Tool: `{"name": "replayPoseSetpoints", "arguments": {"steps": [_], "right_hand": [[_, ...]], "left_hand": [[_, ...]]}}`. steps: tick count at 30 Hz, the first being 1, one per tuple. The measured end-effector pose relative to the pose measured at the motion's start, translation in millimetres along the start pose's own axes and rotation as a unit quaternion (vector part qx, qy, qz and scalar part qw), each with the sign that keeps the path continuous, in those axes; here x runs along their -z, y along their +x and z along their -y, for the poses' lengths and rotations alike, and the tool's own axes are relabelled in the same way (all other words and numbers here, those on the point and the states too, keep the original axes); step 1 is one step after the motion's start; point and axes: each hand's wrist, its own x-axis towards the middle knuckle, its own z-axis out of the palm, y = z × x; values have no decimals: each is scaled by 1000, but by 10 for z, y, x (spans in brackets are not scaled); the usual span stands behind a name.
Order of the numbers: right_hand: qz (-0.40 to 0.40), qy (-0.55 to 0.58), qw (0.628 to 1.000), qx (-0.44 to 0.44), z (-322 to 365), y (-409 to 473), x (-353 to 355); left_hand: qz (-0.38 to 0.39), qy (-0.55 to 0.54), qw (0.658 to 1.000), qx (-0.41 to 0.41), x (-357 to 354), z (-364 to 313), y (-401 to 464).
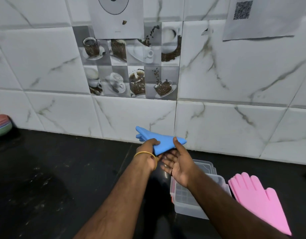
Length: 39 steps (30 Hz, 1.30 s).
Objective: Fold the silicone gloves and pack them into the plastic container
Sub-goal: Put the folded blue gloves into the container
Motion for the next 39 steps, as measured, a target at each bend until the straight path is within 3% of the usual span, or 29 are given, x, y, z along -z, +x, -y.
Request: {"name": "replayPoseSetpoints", "arguments": {"steps": [7,14,21,24,29,35,39], "right_hand": [[-118,48,986,105,300,-63,148],[-178,27,976,124,563,-196,454],[-165,25,977,132,828,-337,596],[-127,43,985,112,893,-391,555],[-86,30,993,72,943,-504,647],[-78,-39,995,55,888,-578,981],[-74,-56,994,55,839,-608,1194]], "left_hand": [[72,-58,994,62,-259,415,-160],[146,-2,989,27,-325,804,-289],[118,-67,975,177,-458,1466,-414],[160,-87,960,213,-660,1543,-490],[234,-243,927,161,-892,1273,-425],[237,-230,940,84,-737,981,-191],[252,-194,945,79,-476,887,-76]]}}
